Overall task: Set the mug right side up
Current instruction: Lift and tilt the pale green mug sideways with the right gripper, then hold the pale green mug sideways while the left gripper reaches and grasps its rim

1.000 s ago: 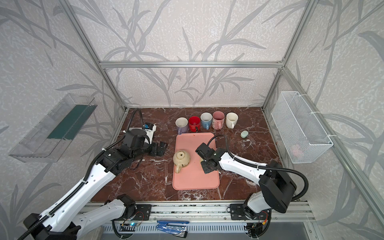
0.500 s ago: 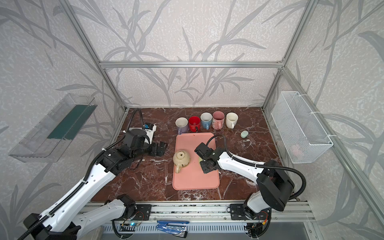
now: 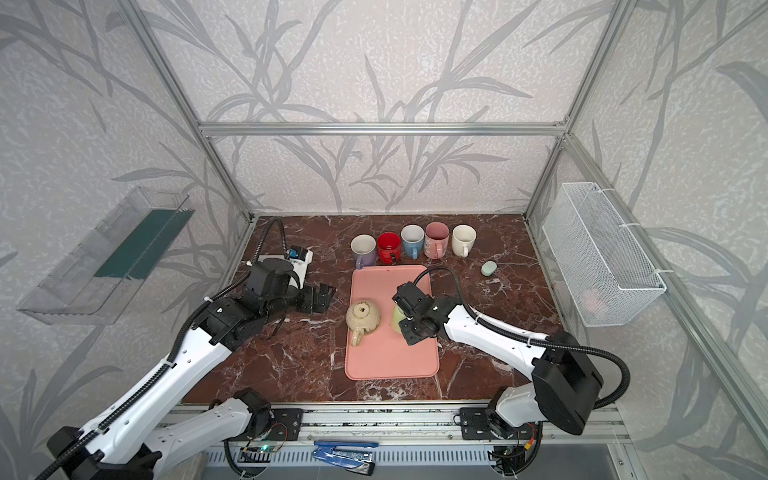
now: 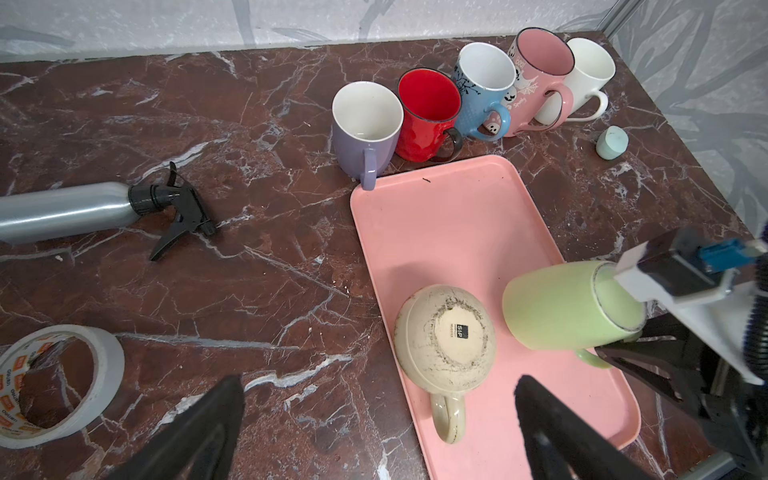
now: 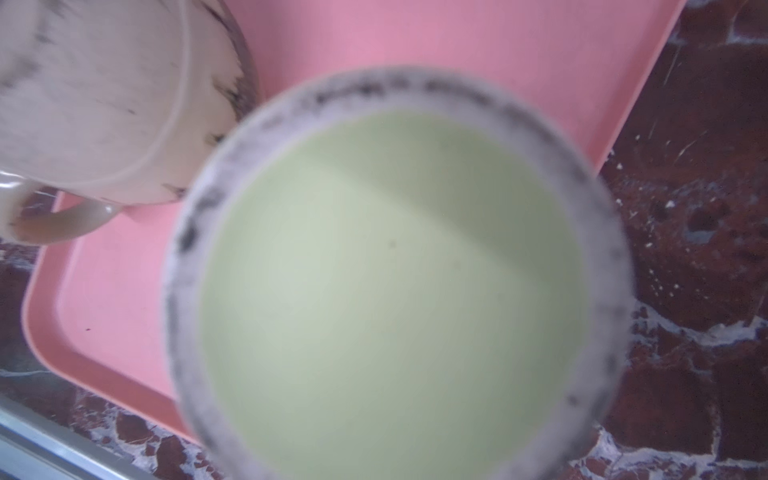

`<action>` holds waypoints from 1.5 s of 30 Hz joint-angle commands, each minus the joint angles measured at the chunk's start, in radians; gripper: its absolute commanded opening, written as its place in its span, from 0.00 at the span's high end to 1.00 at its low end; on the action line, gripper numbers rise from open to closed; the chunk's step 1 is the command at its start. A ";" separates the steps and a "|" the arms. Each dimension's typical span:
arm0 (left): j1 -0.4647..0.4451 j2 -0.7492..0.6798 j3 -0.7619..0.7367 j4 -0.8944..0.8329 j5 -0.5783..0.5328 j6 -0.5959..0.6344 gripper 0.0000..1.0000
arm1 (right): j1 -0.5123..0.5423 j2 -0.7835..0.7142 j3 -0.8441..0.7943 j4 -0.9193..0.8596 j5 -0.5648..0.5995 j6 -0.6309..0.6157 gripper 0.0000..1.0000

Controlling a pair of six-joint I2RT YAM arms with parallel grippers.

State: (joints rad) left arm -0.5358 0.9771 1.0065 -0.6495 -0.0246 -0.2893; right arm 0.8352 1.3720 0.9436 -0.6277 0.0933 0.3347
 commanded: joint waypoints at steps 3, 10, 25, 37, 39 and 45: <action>-0.004 -0.042 -0.016 0.026 0.001 0.002 0.01 | 0.000 -0.168 -0.057 0.177 -0.063 -0.043 1.00; -0.003 -0.064 -0.041 0.080 0.071 -0.027 0.01 | -0.054 -0.314 -0.139 0.311 -0.211 -0.038 1.00; -0.010 -0.108 -0.292 0.529 0.428 -0.283 0.07 | -0.303 -0.421 -0.313 0.720 -0.746 0.182 1.00; -0.030 0.046 -0.446 1.122 0.617 -0.526 0.53 | -0.435 -0.315 -0.398 1.207 -0.950 0.439 1.00; -0.030 0.087 -0.446 1.203 0.634 -0.561 0.57 | -0.439 -0.300 -0.397 1.246 -0.961 0.450 1.00; -0.045 0.203 -0.459 1.433 0.659 -0.640 0.58 | -0.446 -0.264 -0.389 1.314 -0.980 0.449 1.00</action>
State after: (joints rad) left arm -0.5686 1.1534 0.5659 0.5907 0.5961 -0.8654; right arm 0.3939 1.1088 0.5335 0.5018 -0.8326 0.7788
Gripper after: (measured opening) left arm 0.421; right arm 0.153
